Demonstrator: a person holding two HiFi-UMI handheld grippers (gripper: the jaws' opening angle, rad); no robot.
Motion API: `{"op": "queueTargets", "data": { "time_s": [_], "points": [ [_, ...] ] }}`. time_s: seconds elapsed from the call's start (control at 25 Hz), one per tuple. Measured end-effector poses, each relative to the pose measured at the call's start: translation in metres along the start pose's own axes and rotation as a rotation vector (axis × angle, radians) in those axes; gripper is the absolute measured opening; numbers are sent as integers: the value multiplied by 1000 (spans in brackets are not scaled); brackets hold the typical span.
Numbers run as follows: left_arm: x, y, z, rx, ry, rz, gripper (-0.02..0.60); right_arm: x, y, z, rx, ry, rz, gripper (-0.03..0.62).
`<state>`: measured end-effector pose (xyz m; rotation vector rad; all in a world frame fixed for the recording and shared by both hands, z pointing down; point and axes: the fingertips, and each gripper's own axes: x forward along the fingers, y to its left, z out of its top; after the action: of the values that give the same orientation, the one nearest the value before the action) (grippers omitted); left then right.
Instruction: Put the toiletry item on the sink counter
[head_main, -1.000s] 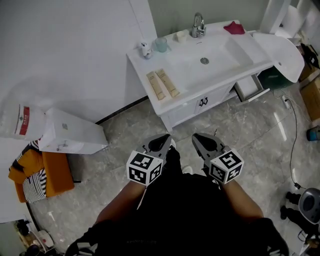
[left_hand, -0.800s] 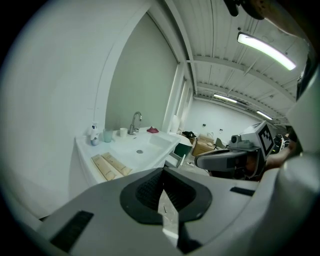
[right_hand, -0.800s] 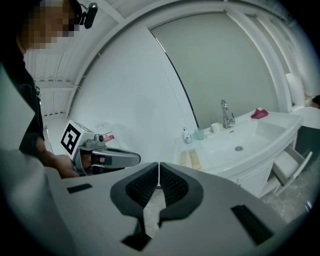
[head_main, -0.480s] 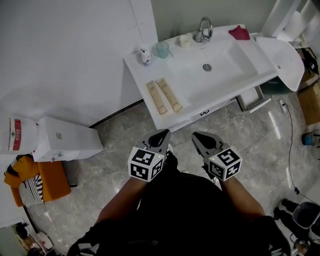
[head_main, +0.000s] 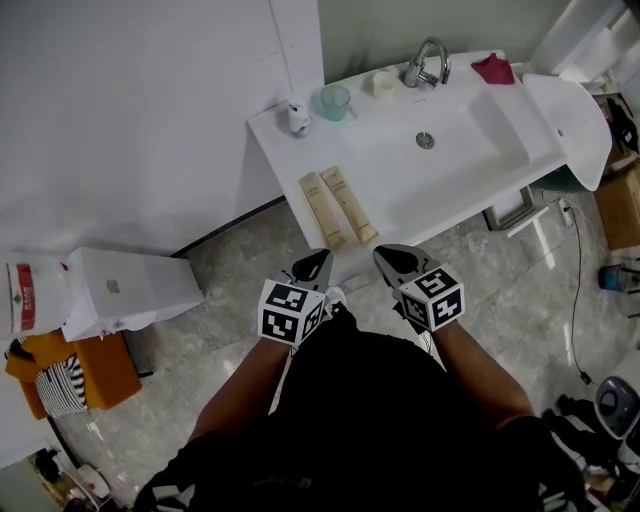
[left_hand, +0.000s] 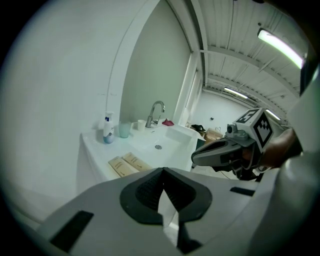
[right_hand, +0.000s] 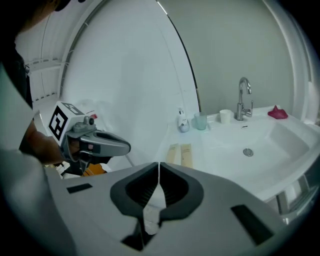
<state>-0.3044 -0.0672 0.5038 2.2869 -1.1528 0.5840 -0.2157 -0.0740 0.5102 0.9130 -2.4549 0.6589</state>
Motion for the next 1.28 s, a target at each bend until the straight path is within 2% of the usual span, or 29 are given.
{"op": "queueTargets", "data": {
  "time_s": [0.12, 0.32, 0.56, 0.68, 0.8, 0.96, 1.28],
  "points": [
    [10, 21, -2, 2, 22, -10, 3, 30, -17, 1, -24, 41, -54, 5],
    [27, 42, -11, 31, 68, -50, 3, 81, -42, -15, -97, 180, -110, 5],
    [30, 59, -12, 24, 78, -78, 3, 120, -61, -26, -144, 270, -176, 8],
    [28, 66, -13, 17, 79, -77, 3, 133, -66, -31, -151, 308, -176, 58],
    [27, 73, -14, 8, 79, -66, 3, 143, -71, -35, -169, 342, -175, 64],
    [26, 78, -14, -9, 71, -47, 3, 153, -76, -49, -176, 412, -163, 112],
    [22, 79, -15, -44, 60, -16, 3, 160, -80, -56, -235, 453, -151, 118]
  ]
}}
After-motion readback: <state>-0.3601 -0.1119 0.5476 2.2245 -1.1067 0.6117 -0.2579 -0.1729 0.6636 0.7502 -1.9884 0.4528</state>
